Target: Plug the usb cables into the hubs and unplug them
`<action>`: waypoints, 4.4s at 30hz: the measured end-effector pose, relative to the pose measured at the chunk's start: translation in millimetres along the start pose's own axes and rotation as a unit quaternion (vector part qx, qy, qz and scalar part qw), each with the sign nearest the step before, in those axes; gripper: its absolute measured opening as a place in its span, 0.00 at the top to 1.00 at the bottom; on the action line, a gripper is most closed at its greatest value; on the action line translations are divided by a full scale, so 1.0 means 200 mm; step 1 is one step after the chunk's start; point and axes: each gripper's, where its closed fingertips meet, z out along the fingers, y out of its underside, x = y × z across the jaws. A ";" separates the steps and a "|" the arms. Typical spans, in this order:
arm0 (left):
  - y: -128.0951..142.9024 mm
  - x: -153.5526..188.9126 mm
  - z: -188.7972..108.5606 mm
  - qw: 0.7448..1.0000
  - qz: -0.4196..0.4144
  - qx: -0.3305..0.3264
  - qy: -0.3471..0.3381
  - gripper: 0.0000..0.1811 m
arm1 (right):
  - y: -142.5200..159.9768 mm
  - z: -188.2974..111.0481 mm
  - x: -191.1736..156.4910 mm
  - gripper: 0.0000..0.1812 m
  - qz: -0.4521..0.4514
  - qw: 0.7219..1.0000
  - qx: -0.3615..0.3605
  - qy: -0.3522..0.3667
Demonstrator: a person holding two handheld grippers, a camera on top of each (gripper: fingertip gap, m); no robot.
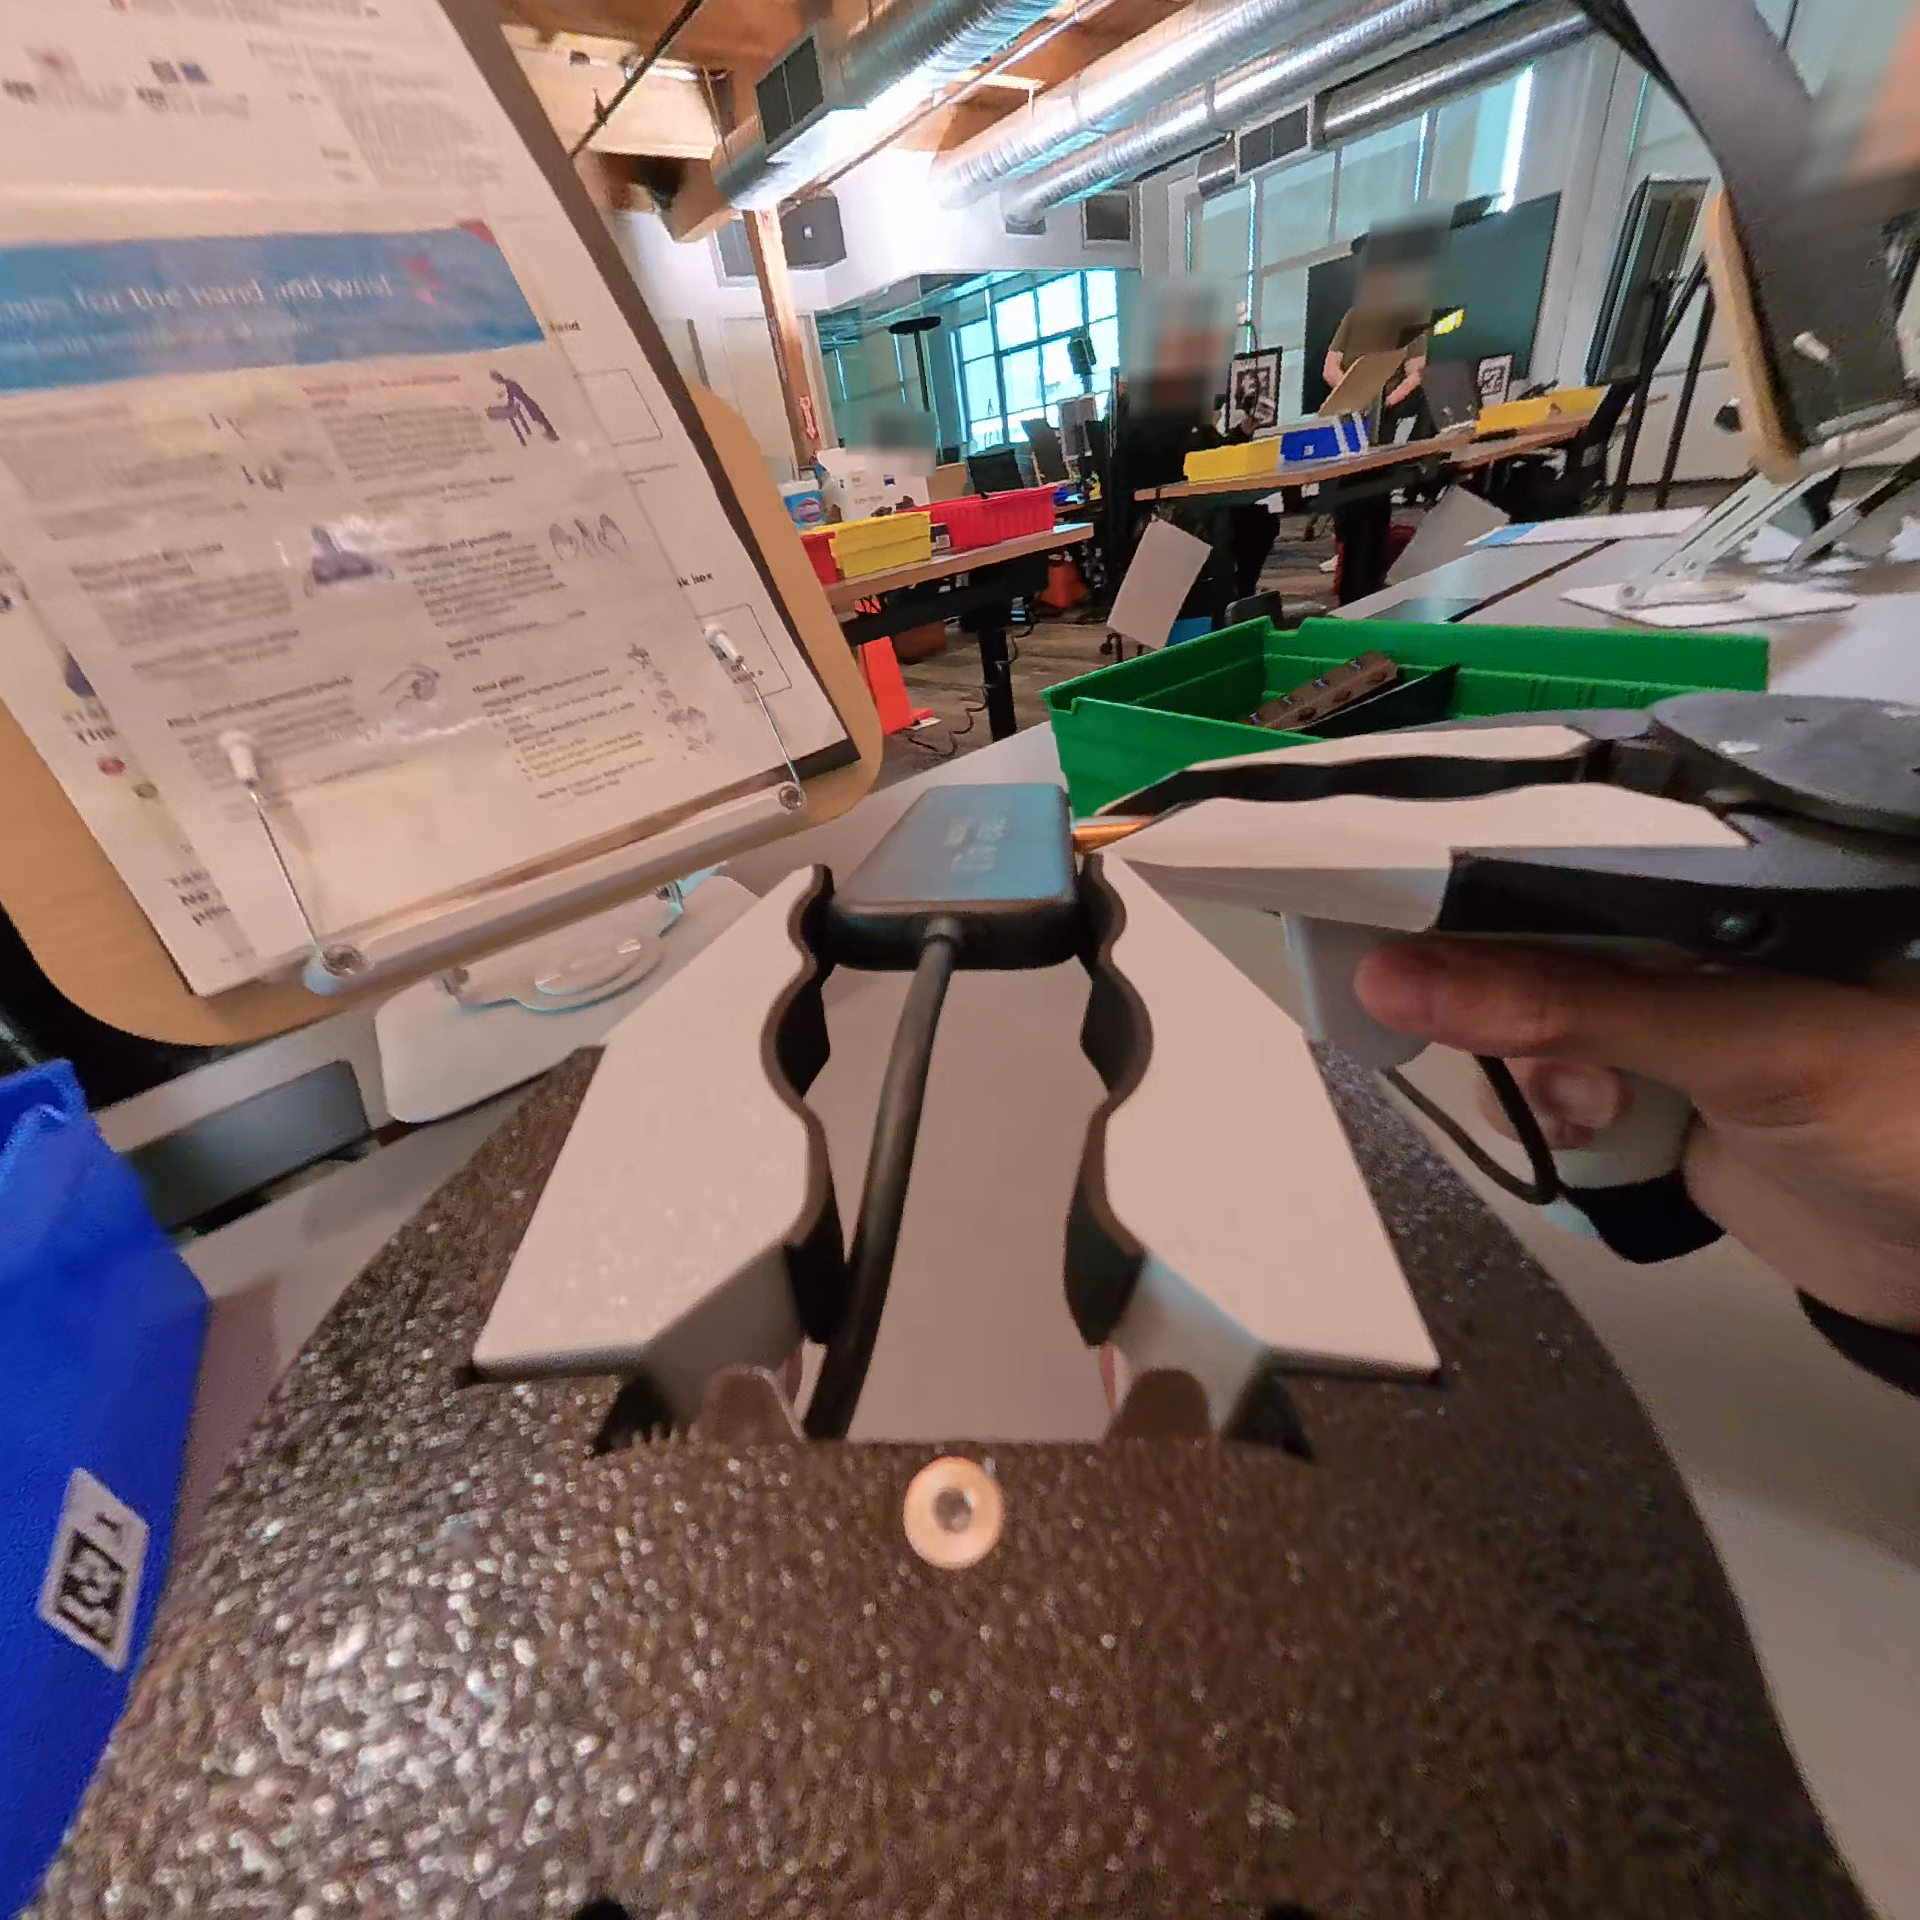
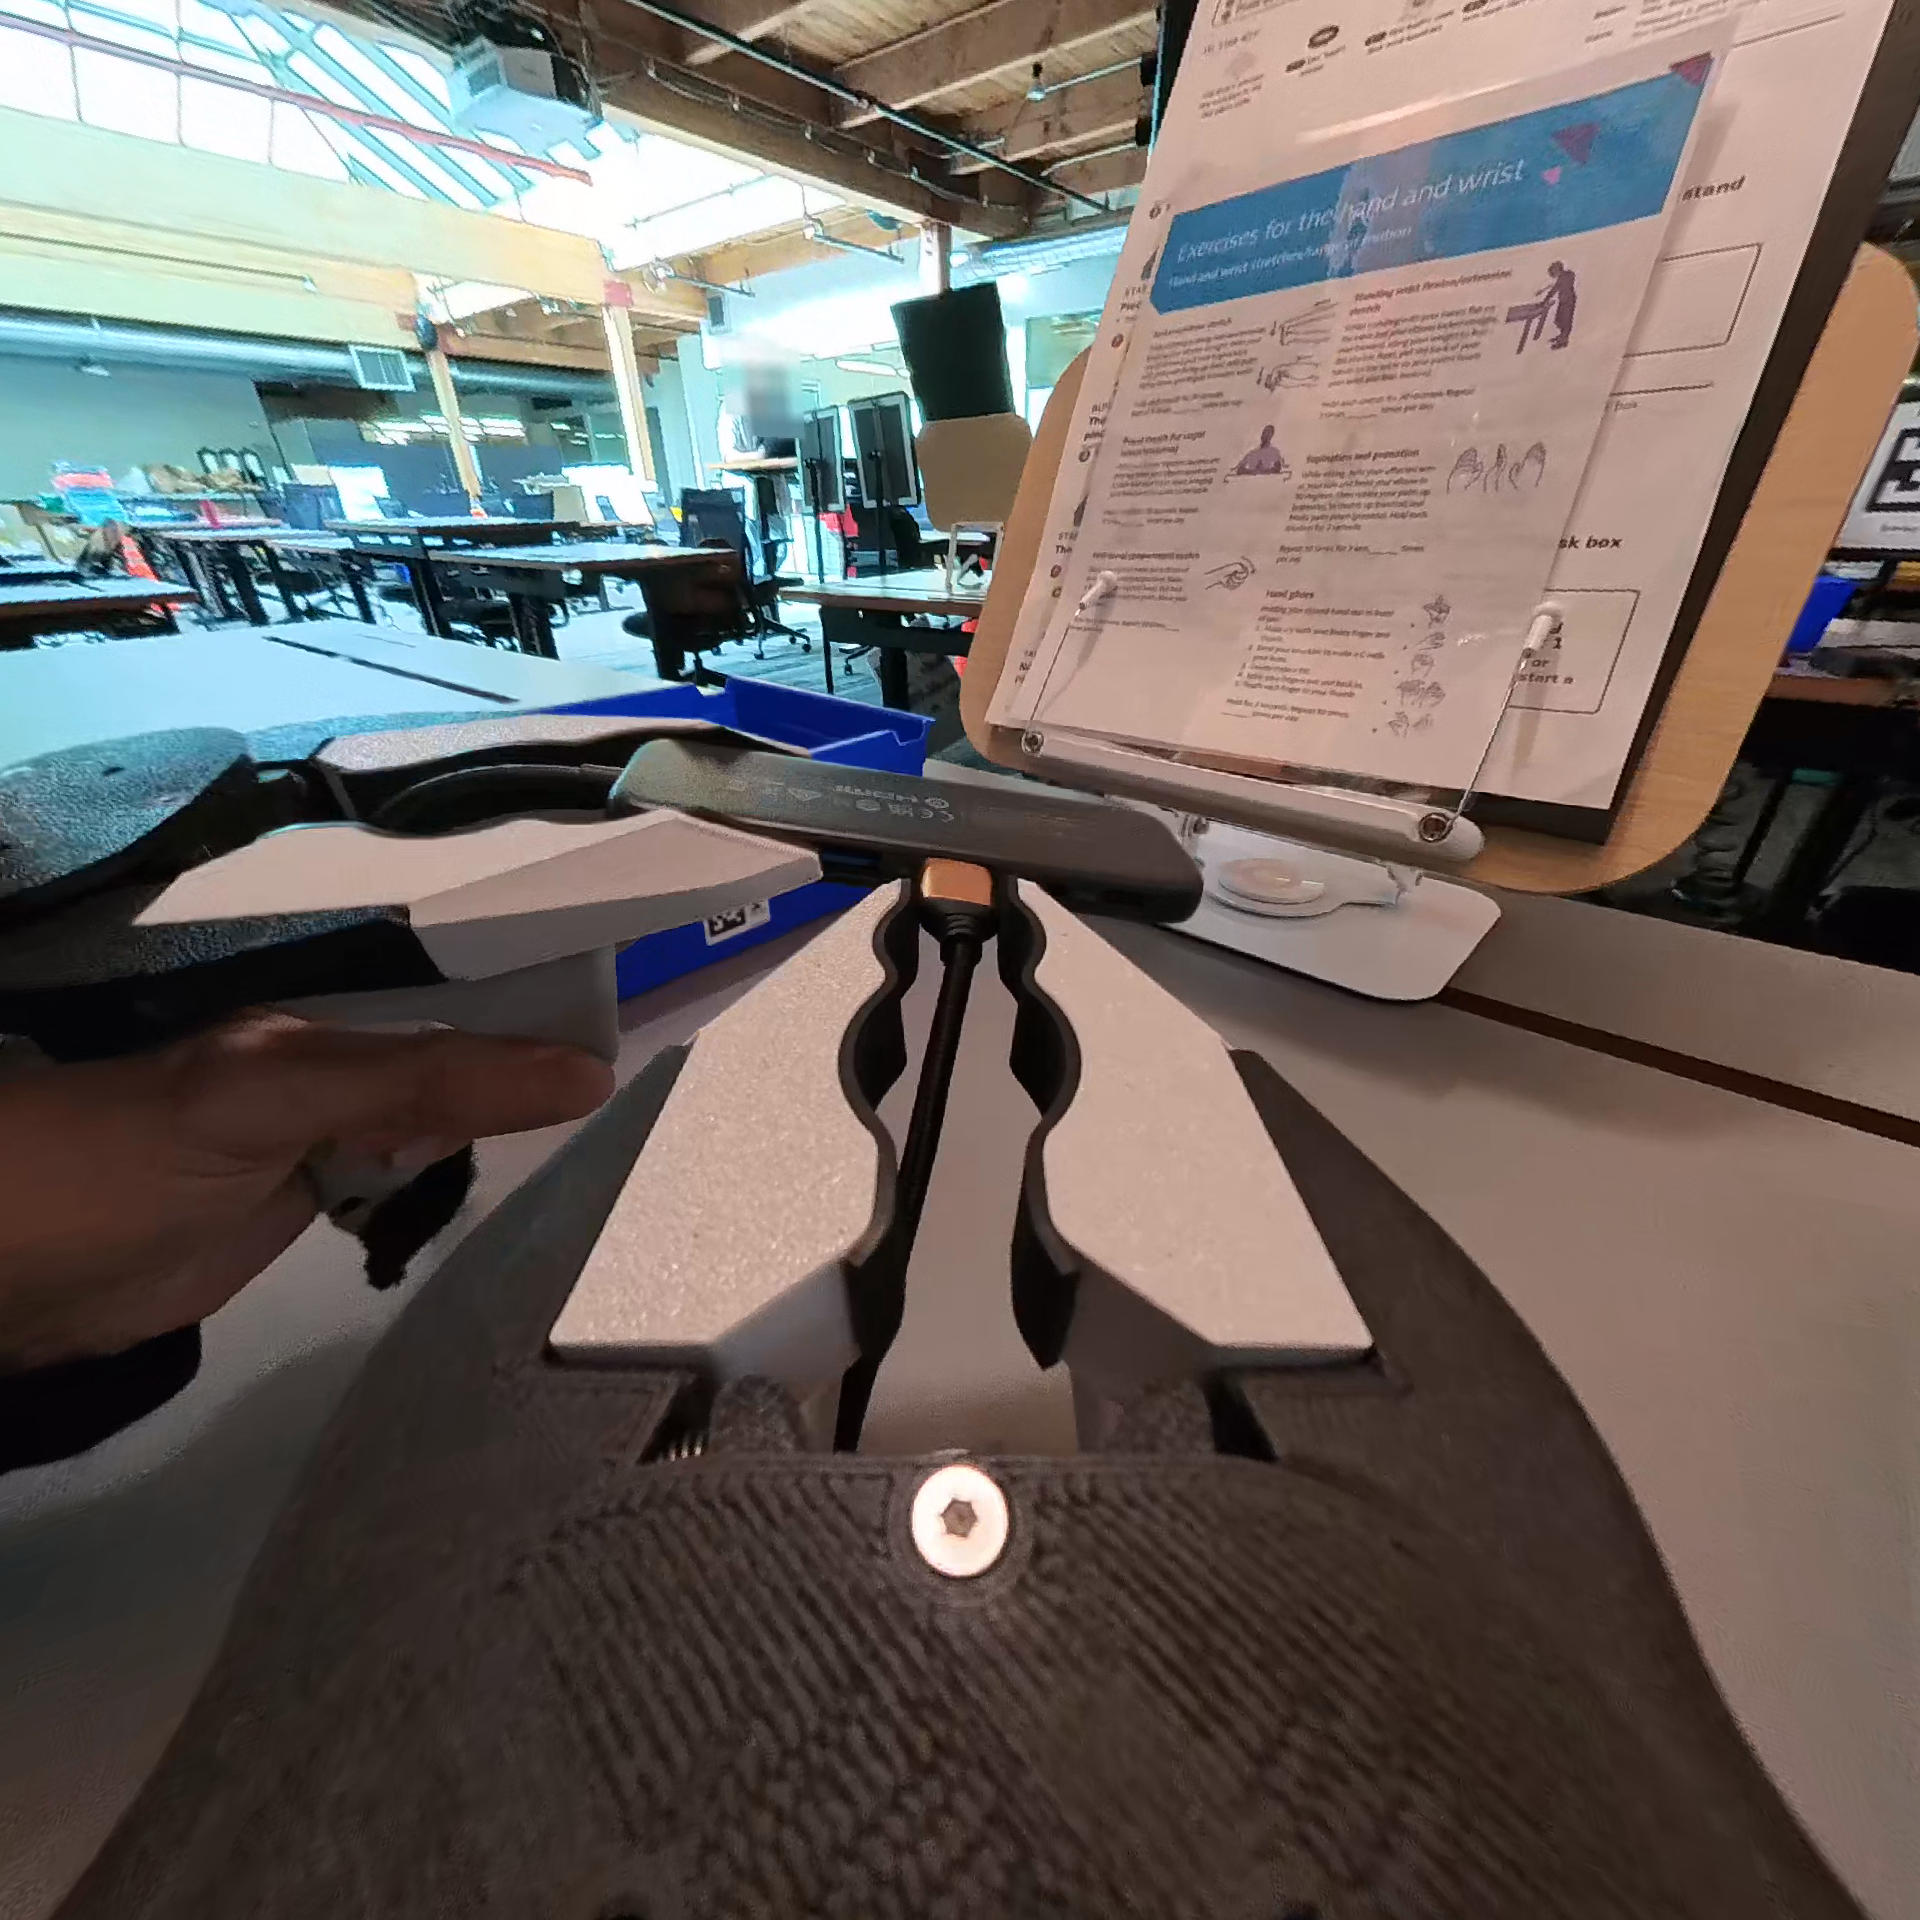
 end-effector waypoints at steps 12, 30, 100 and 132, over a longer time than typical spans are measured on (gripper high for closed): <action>-0.04 -0.27 -0.12 0.995 0.005 0.029 -0.097 0.75 | -0.17 -0.20 0.13 0.93 0.043 0.993 0.108 -0.002; 0.05 -0.21 -0.06 0.999 -0.011 0.007 -0.044 0.75 | -1.00 -0.61 0.75 0.93 -0.194 0.972 0.084 0.103; -0.15 0.30 -0.23 0.893 -0.195 0.128 0.385 0.55 | -0.07 -0.42 -0.22 0.71 -0.049 0.970 -0.044 -0.235; -0.11 0.18 -0.16 0.907 -0.235 0.133 0.323 0.56 | -0.54 -0.47 1.21 0.71 0.037 0.998 -0.007 0.055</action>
